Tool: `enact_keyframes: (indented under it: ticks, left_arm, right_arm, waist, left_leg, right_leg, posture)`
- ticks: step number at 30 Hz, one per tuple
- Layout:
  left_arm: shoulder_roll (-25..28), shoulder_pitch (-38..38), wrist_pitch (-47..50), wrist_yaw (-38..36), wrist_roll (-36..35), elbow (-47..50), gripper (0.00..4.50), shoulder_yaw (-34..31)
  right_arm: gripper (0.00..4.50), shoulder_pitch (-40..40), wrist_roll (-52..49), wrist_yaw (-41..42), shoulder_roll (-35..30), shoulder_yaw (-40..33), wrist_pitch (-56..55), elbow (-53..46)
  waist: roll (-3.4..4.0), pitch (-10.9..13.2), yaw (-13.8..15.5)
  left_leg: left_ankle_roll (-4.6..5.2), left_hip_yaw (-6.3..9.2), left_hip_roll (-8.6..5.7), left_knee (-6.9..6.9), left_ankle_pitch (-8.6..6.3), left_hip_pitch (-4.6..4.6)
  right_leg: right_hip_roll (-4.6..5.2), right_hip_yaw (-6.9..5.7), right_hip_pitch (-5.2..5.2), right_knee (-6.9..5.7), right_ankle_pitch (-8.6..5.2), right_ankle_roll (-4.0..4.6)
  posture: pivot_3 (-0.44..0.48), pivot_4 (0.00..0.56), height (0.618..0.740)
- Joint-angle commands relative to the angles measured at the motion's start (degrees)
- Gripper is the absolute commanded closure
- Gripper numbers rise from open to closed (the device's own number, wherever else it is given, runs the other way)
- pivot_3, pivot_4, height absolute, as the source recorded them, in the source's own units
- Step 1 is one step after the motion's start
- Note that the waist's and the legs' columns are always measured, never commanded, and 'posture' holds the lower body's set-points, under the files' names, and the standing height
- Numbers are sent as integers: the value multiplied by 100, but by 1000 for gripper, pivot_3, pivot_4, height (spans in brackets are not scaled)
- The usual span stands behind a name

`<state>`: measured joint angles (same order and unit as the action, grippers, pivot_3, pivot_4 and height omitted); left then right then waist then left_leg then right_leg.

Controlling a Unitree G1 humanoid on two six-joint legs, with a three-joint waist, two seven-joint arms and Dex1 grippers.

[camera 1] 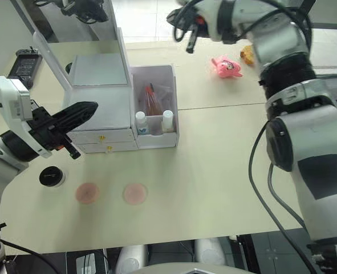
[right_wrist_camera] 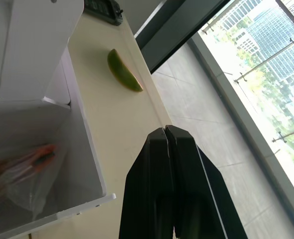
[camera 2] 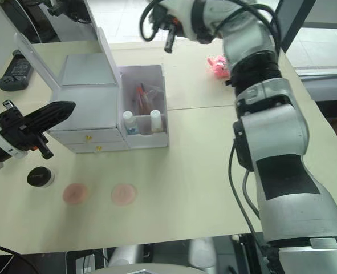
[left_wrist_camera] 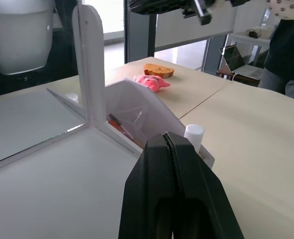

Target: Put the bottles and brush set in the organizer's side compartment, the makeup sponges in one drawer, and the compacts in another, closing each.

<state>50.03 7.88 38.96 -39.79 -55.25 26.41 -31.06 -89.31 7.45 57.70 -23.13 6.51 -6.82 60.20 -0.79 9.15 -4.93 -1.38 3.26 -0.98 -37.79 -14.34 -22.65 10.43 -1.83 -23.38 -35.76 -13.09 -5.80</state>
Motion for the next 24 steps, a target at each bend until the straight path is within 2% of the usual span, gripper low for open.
enact_keyframes:
  ticks: [1,2,3,5,9,11,15,16,17,20,24]
  left_arm:
    - [177,-163,-198,-284,194,-190,4500,-437]
    - [223,-289,-259,-395,327,-276,4500,-538]
    - [261,-417,-319,-504,429,-376,4089,-662]
    - [317,-742,-485,-767,654,-694,3586,-997]
    - [371,-1316,-957,-1362,1077,-1629,2322,-1674]
    - [433,-1493,-1313,-1587,1383,-2309,1730,-1917]
    - [480,-1871,-1701,-2051,1698,-3175,433,-2145]
    - [485,-1929,-1839,-2150,1775,-3460,135,-2191]
    - [490,-1960,-2000,-2169,1876,-3728,42,-2233]
    - [481,-1921,-2327,-2201,1991,-4236,42,-2292]
    - [282,-1878,-2550,-2051,1966,-4161,42,-2311]
  right_arm:
    - [4490,671,-572,603,-509,-408,359,-678]
    - [4490,1003,-752,697,-672,-558,525,-906]
    - [4105,1327,-908,762,-826,-685,748,-1158]
    - [3527,2049,-1424,916,-1070,-1077,1154,-1794]
    - [2183,3429,-2182,771,-1481,-1880,1637,-2740]
    - [1529,4074,-2409,572,-1664,-2251,1798,-2937]
    - [168,4760,-2733,130,-1946,-2887,1952,-2754]
    - [0,4920,-2719,78,-2024,-2966,1834,-2631]
    - [0,5110,-2685,77,-2093,-2993,1739,-2557]
    - [0,5446,-2699,29,-2140,-2991,1663,-2610]
    - [0,5600,-2688,-128,-2105,-2913,1571,-2866]
  waist:
    - [-1,-1,7]
    - [-1,-1,12]
    - [-1,-1,15]
    - [-1,0,25]
    - [7,5,16]
    - [7,5,45]
    - [7,5,108]
    - [7,5,112]
    - [7,5,128]
    - [6,5,152]
    - [5,6,164]
  left_leg:
    - [0,1,0,-1,0,0]
    - [1,-1,0,-1,0,1]
    - [1,-2,0,0,-1,1]
    - [2,-5,0,1,-1,0]
    - [4,-20,2,6,-2,0]
    - [10,-21,3,4,-6,0]
    - [68,-35,2,-2,-39,5]
    - [69,-37,3,-2,-40,6]
    - [69,-38,3,-2,-40,6]
    - [71,-37,3,-2,-41,18]
    - [72,-40,3,-5,-42,18]
  right_leg:
    - [0,-1,1,2,0,0]
    - [0,-1,3,3,0,0]
    - [1,-1,3,3,0,0]
    - [0,0,1,6,0,0]
    - [1,8,-8,6,0,0]
    - [1,7,-7,4,0,0]
    - [4,11,5,13,-1,0]
    - [4,12,5,15,0,0]
    - [4,12,6,16,-1,0]
    - [3,9,20,16,-1,0]
    - [4,13,22,21,-1,0]
  posture:
    - [0,150,740]
    - [0,150,740]
    - [0,150,740]
    - [0,150,740]
    - [0,150,740]
    - [0,150,740]
    - [0,150,740]
    - [0,150,740]
    - [0,150,740]
    - [0,150,740]
    - [0,150,740]
